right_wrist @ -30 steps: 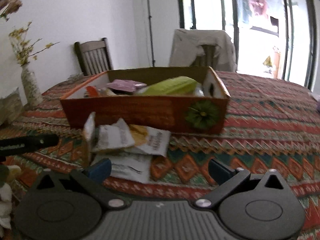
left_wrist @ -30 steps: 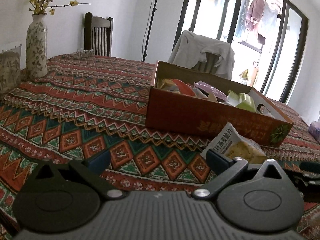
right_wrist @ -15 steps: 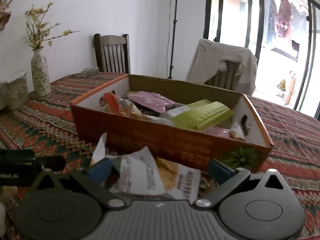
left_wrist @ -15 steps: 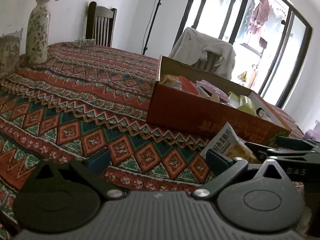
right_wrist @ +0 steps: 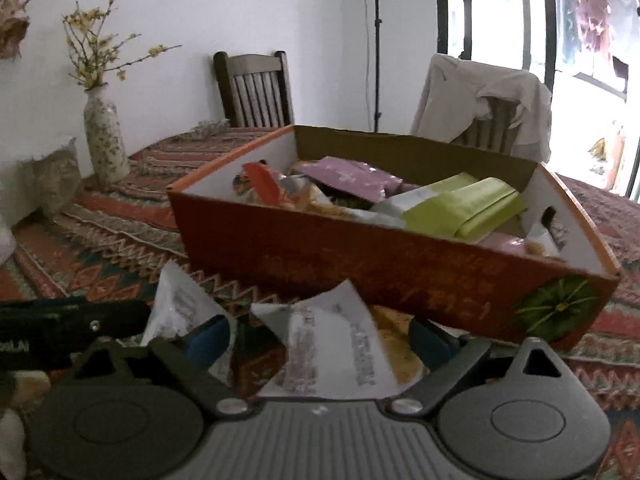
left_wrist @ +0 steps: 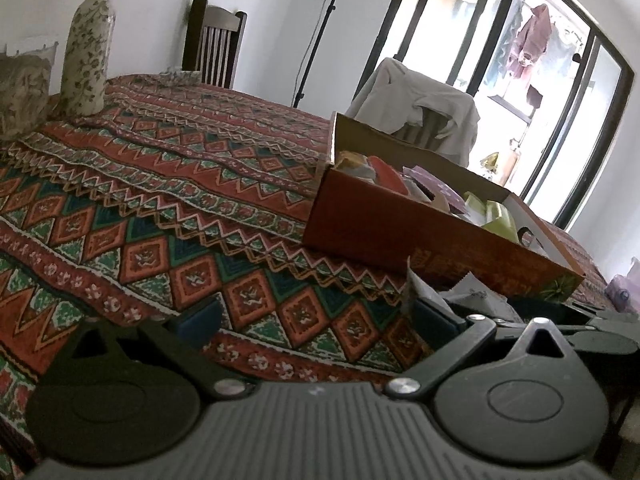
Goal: Organize snacks
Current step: 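Grasp another white printed wrapper with the right gripper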
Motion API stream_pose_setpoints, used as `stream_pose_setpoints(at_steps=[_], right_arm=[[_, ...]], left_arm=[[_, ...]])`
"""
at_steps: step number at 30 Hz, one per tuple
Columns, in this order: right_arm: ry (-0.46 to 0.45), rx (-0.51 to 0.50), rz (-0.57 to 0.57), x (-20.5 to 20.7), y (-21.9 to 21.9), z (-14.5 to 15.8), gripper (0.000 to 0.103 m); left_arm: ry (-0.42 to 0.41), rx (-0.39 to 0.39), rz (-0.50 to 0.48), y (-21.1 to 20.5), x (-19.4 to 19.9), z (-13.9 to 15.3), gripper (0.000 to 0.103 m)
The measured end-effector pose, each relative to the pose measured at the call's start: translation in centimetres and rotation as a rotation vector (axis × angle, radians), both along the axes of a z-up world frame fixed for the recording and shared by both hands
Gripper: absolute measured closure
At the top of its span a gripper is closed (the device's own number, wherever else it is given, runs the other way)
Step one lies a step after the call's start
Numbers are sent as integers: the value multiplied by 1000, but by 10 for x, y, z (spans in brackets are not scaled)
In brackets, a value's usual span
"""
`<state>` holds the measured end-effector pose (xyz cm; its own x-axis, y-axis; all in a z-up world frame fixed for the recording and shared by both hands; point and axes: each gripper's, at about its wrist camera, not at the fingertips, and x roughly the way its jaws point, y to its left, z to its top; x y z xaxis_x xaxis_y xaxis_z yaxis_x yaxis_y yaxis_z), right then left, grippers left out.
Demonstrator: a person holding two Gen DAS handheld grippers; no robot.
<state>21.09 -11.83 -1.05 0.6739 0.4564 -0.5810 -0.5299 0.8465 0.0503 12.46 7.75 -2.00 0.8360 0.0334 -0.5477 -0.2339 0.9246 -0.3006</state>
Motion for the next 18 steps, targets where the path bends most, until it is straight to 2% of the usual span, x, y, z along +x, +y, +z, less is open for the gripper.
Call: stream_pose_setpoints(at_steps=[4,8,10,14,18], right_arm=[[-23,22,31,-7,0,1,23],[-15,61,23,-5,-6,1,25],[-11,81,15,-3,-10,2,30],[2,95,20,-2,-10,0,30],[11,118,26,-3,-12,1,40]], left_arm=[[1,-6,3,1,0,0,0],[1,-18,12,3,0,-1,0],[3,-22,14,4,0,-1,0],[5,-24,15,4,0,-1,0],[7,-26,17,4,1,-1,0]])
